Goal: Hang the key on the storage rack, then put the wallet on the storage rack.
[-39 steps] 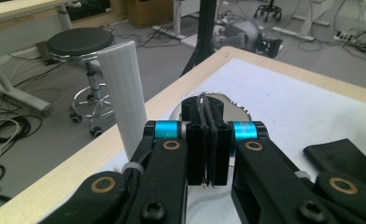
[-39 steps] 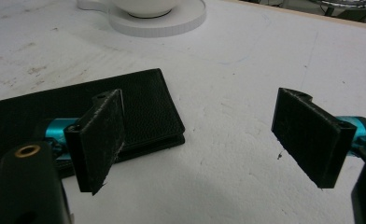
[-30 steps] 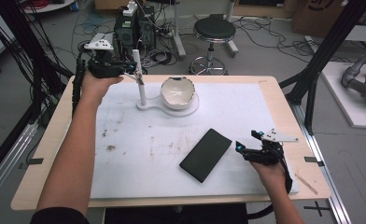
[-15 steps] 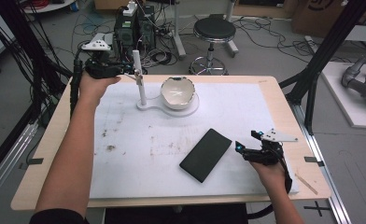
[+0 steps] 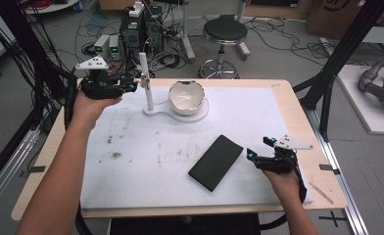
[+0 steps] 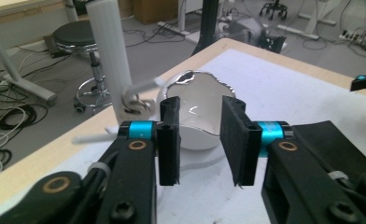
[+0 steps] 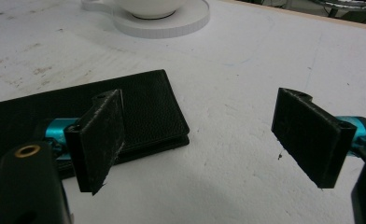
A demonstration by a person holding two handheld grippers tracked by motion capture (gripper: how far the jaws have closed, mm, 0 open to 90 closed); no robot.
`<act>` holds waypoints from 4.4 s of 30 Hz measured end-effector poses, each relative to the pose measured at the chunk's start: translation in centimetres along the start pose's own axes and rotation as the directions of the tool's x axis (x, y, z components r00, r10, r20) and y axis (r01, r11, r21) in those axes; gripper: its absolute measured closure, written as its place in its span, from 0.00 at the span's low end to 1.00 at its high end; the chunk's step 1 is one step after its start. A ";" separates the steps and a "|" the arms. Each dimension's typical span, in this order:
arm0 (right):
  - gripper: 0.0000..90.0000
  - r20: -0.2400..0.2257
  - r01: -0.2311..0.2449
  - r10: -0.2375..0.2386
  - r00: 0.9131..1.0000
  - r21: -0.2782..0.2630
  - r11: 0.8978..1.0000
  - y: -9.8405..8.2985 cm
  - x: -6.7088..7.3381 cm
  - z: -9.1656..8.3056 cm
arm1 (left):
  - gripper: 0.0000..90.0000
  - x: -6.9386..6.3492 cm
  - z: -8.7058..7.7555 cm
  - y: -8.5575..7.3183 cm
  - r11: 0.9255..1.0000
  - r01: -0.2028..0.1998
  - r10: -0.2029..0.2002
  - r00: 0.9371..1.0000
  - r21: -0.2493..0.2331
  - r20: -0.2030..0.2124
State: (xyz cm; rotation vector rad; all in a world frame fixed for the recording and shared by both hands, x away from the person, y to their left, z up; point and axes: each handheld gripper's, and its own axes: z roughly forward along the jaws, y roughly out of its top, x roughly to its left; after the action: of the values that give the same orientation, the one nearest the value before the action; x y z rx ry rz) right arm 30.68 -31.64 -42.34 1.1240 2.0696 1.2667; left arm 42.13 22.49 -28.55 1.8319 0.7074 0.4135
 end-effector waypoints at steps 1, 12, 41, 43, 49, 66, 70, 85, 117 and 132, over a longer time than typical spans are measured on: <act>0.20 0.002 0.003 -0.003 1.000 -0.003 1.000 0.0 0.0 0.0 | 0.70 -0.2 -0.2 -0.5 1.000 0.004 -0.004 1.000 0.001 0.003; 0.20 -0.001 -0.011 0.011 1.000 -0.014 1.000 -0.1 -0.3 -0.1 | 0.37 -3.4 0.5 -5.2 0.998 -0.009 0.006 0.999 0.064 0.038; 0.20 0.014 -0.020 0.020 1.000 -0.008 1.000 -0.2 -0.8 -0.1 | 0.20 -4.3 1.1 -13.0 0.995 -0.001 -0.009 0.995 0.103 0.103; 0.20 0.016 -0.022 0.022 1.000 -0.011 1.000 -0.2 -0.9 -0.1 | 0.20 -4.3 1.4 -13.1 0.994 0.006 -0.017 0.995 0.113 0.099; 0.20 0.025 -0.033 0.033 0.999 -0.010 0.999 -0.2 -1.1 -0.3 | 0.20 -4.2 1.5 -13.2 0.992 0.018 -0.031 0.995 0.126 0.100; 0.20 0.052 -0.028 0.030 0.998 -0.032 0.999 -0.2 -1.6 -1.1 | 0.20 -8.1 5.9 -11.3 0.989 0.004 -0.035 0.976 0.147 0.214; 0.20 0.064 -0.036 0.038 0.997 -0.034 0.999 -0.3 -2.0 -1.4 | 0.20 -9.2 7.5 -10.8 0.987 0.002 -0.042 0.967 0.159 0.250; 0.20 0.074 -0.045 0.047 0.996 -0.024 0.999 -0.6 -2.4 -1.5 | 0.20 -15.3 15.1 -11.8 0.943 -0.041 -0.078 0.937 0.330 0.340; 0.20 0.072 -0.033 0.034 0.997 -0.013 0.999 -0.5 -2.0 -1.1 | 0.78 -16.7 16.4 -13.0 0.942 0.054 -0.211 0.863 0.332 0.459; 0.20 0.038 -0.017 0.018 0.999 -0.036 0.999 -0.3 -1.6 -1.4 | 0.86 -15.3 9.7 -7.6 0.971 -0.149 0.060 0.909 0.187 0.413</act>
State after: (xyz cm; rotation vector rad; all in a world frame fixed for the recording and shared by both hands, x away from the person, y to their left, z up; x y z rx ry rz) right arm 30.46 -33.74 -41.99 1.1442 2.0057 1.2755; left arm 34.07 7.50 -38.35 2.0811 0.3760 0.0155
